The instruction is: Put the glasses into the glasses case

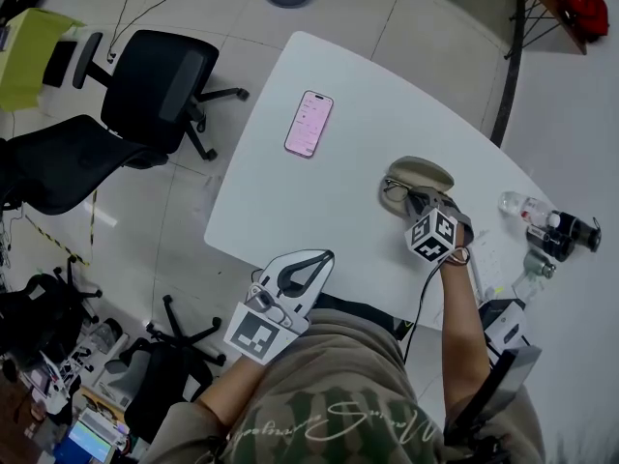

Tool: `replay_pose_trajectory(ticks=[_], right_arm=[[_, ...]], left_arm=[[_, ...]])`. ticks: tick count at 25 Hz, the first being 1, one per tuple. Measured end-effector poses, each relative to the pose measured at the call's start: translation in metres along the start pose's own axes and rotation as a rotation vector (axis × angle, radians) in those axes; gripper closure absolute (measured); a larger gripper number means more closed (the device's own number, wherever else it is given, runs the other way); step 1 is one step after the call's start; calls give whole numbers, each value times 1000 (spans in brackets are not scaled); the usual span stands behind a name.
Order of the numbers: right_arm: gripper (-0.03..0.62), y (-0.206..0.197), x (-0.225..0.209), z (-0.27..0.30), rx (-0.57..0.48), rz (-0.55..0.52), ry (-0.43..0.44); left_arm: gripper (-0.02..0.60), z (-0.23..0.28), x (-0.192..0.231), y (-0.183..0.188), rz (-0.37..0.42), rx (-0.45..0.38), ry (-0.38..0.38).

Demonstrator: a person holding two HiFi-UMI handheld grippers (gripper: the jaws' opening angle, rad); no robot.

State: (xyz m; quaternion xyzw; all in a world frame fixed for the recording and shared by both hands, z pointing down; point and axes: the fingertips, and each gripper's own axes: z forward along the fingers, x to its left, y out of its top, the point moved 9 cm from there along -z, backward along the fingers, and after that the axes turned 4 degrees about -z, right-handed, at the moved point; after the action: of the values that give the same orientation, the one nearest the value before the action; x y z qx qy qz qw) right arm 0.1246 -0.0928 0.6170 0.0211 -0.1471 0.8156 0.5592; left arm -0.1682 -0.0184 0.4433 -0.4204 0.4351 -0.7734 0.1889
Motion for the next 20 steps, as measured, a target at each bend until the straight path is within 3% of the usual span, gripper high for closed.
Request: replay_pose_trajectory(ticks=[13,17,20], right_arm=[[569,4,1,-28,-21,92,-117],[569,10,13,-56,-73,185,-160],[571,12,19,-81,-171,298,-232]], left_arm=[[574,-20,1,0,23,-11,-33],[574,-23,4,1,22,-2,-73],[574,-22,2,-1,32,-3,-111]])
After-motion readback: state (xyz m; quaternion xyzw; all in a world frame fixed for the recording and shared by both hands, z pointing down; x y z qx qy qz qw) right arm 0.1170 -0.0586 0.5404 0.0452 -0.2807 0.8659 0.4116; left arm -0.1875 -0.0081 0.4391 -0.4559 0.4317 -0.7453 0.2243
